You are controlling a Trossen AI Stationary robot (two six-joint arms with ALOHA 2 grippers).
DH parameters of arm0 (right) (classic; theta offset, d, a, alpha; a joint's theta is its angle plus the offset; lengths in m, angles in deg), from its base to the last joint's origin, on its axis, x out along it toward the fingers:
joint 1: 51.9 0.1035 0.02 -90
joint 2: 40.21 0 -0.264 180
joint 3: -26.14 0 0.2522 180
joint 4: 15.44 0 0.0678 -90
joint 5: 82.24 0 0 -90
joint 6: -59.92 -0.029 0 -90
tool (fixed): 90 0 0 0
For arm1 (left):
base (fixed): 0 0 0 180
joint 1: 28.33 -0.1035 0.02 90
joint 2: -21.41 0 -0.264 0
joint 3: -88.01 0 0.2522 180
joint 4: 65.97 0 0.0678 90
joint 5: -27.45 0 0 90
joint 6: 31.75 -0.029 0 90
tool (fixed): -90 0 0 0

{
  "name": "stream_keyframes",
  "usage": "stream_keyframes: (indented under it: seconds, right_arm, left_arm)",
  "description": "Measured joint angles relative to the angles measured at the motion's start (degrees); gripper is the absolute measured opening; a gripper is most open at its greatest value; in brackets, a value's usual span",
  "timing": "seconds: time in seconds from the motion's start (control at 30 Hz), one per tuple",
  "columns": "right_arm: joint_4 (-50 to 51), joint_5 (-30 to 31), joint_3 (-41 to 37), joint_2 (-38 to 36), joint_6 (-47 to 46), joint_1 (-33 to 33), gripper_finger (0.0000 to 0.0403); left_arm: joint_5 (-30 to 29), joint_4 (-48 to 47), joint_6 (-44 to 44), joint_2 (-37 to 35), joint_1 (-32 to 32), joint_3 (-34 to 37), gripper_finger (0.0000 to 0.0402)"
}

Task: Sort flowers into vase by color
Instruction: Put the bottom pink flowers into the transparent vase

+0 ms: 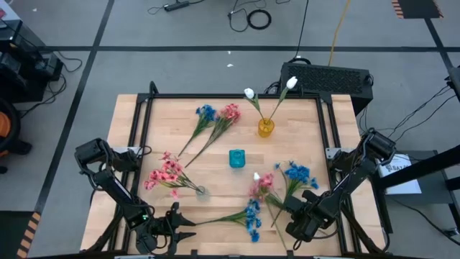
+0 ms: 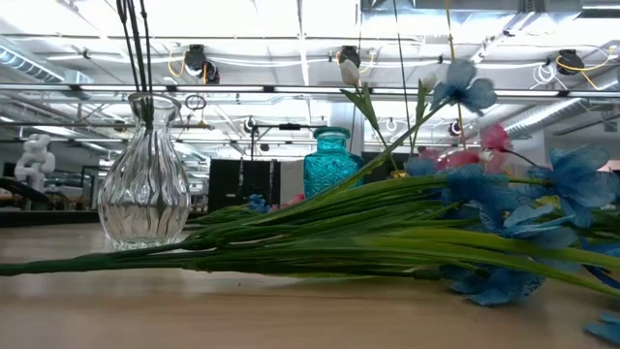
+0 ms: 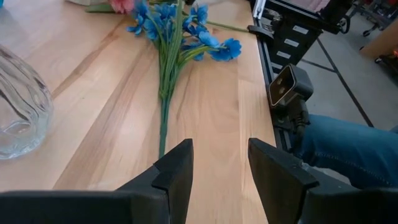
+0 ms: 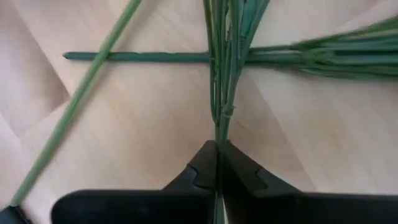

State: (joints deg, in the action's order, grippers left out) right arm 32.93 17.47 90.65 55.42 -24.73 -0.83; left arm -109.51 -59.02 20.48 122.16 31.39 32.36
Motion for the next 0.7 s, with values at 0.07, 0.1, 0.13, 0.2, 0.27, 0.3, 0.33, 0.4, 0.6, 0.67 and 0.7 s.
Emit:
stream_keyframes:
  seconds: [0.07,0.1,0.13,0.2,0.27,0.3,0.33,0.4,0.6,0.67,0.7]
  right_arm:
    - [2.4,-0.3,1.1,-0.9,-0.1,0.1,0.0003]
    - [3.6,-0.2,1.8,-1.3,-0.1,0.1,0.0003]
    - [5.1,-0.2,2.5,-1.7,-0.2,0.1,0.0003]
    - [8.9,0.2,3.9,-2.2,-0.2,0.0,0.0003]
    - [12.3,0.7,5.6,-2.9,-0.2,0.0,0.0002]
    - [14.1,0.9,6.5,-3.4,-0.1,0.0,0.0002]
    - [15.9,0.9,7.4,-3.9,0.1,0.0,0.0002]
    - [18.9,1.8,8.9,-5.0,0.9,0.0,0.0002]
    - [24.2,9.9,13.5,-10.1,4.8,0.0,0.0001]
    - [24.2,14.3,14.5,-12.6,7.9,0.0,0.0001]
    - [24.1,16.8,14.9,-14.0,10.0,0.0,0.0001]
  left_arm:
    - [0.0,0.0,0.0,0.0,0.0,0.0,0.0159]
    - [0.0,0.0,0.0,0.0,0.0,0.0,0.0159]
    - [0.0,0.0,0.0,0.0,0.0,0.0,0.0159]
    - [0.0,0.0,0.0,0.0,0.0,0.0,0.0159]
    - [0.0,0.0,0.0,0.0,0.0,0.0,0.0159]
    - [0.0,0.0,0.0,0.0,0.0,0.0,0.0159]
    - [0.0,0.0,0.0,0.0,0.0,0.0,0.0159]
    - [0.0,0.0,0.0,0.0,0.0,0.0,0.0159]
    - [0.0,0.0,0.0,0.0,0.0,0.0,0.0159]
    - [0.0,0.1,-0.1,0.0,0.0,0.0,0.0159]
    - [0.0,0.2,-0.1,0.0,0.0,0.0,0.0159]
